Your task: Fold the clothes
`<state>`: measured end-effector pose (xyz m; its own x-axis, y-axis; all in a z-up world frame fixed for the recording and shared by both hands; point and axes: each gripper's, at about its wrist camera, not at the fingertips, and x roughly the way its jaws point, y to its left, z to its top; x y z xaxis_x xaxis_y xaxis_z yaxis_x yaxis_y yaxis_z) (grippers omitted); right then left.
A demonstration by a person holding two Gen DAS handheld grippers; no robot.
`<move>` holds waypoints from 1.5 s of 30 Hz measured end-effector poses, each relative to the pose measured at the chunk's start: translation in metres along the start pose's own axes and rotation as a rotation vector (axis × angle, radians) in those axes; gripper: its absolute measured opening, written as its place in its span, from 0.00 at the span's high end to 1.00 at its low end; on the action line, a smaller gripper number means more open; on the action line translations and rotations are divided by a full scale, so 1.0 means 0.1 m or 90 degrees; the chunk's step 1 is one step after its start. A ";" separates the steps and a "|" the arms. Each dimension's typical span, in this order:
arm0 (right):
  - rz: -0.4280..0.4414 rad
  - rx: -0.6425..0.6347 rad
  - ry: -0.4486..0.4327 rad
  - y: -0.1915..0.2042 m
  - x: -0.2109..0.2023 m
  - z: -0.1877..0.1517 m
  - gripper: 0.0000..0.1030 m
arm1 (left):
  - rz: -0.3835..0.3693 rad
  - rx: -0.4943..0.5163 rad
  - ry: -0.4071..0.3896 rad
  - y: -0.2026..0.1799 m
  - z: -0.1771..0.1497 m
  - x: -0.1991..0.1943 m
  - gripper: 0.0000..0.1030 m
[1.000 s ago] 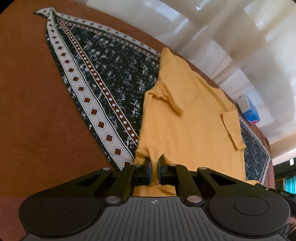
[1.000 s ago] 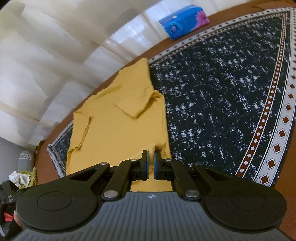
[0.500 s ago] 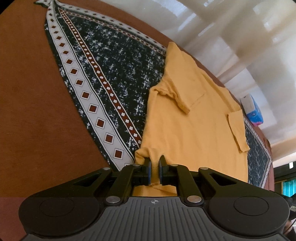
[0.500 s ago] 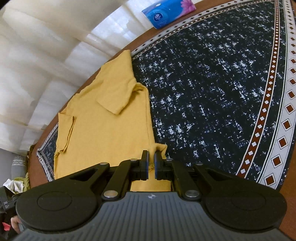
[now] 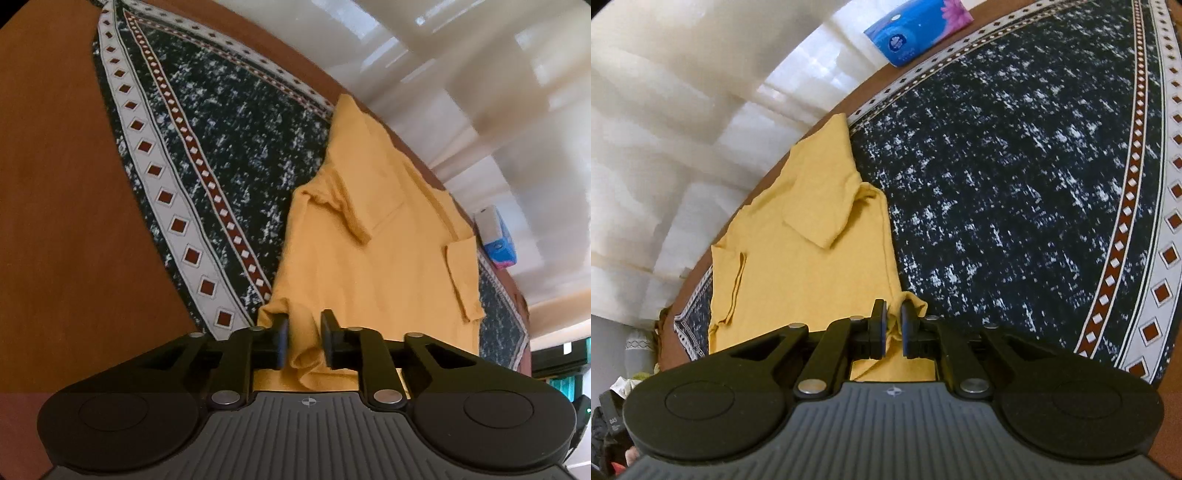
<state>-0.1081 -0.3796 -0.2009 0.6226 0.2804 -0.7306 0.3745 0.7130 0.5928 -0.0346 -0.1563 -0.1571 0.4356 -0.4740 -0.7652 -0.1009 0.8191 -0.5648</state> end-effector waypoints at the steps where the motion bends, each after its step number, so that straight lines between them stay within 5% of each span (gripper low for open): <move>1: 0.002 -0.001 -0.004 0.01 -0.02 0.01 0.83 | -0.001 0.004 -0.004 -0.01 0.02 -0.02 0.59; 4: 0.006 -0.012 -0.023 0.07 -0.09 0.04 0.64 | 0.004 0.049 -0.023 -0.07 0.07 -0.14 0.51; 8: -0.001 -0.073 -0.051 0.22 -0.24 0.11 0.62 | 0.023 0.164 -0.042 -0.22 0.10 -0.32 0.50; 13: -0.066 -0.330 -0.037 0.59 -0.32 -0.01 0.53 | 0.056 0.373 -0.021 -0.42 -0.11 -0.34 0.50; 17: -0.104 -0.516 0.015 0.75 -0.23 -0.17 0.41 | 0.073 0.474 -0.011 -0.46 -0.27 -0.31 0.46; 29: -0.142 -0.765 0.148 0.82 0.02 -0.25 0.30 | 0.093 0.588 0.031 -0.46 -0.25 -0.12 0.44; 36: -0.126 -0.766 0.173 0.88 0.20 -0.16 0.27 | 0.070 0.612 0.056 -0.52 -0.18 0.04 0.45; 37: -0.118 -0.756 0.176 0.88 0.21 -0.14 0.28 | 0.065 0.610 0.060 -0.52 -0.17 0.05 0.48; 38: -0.108 -0.741 0.186 0.88 0.22 -0.13 0.32 | 0.060 0.605 0.062 -0.52 -0.15 0.06 0.78; 40: -0.094 -0.704 0.206 0.86 0.26 -0.08 0.60 | 0.053 0.571 0.053 -0.49 -0.10 0.05 1.00; 41: -0.088 -0.682 0.213 0.84 0.27 -0.05 0.79 | 0.049 0.555 0.048 -0.47 -0.07 0.04 1.00; 42: -0.083 -0.658 0.213 0.83 0.27 -0.02 0.86 | 0.046 0.538 0.043 -0.46 -0.04 0.04 1.00; 45: -0.063 -0.581 0.194 0.77 0.22 0.10 0.88 | 0.037 0.487 0.029 -0.41 0.04 0.02 1.00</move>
<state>-0.0585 -0.3253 -0.1681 0.3635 0.2554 -0.8959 -0.3424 0.9310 0.1265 -0.0256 -0.1895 -0.1345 0.4094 -0.4229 -0.8084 0.5317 0.8307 -0.1653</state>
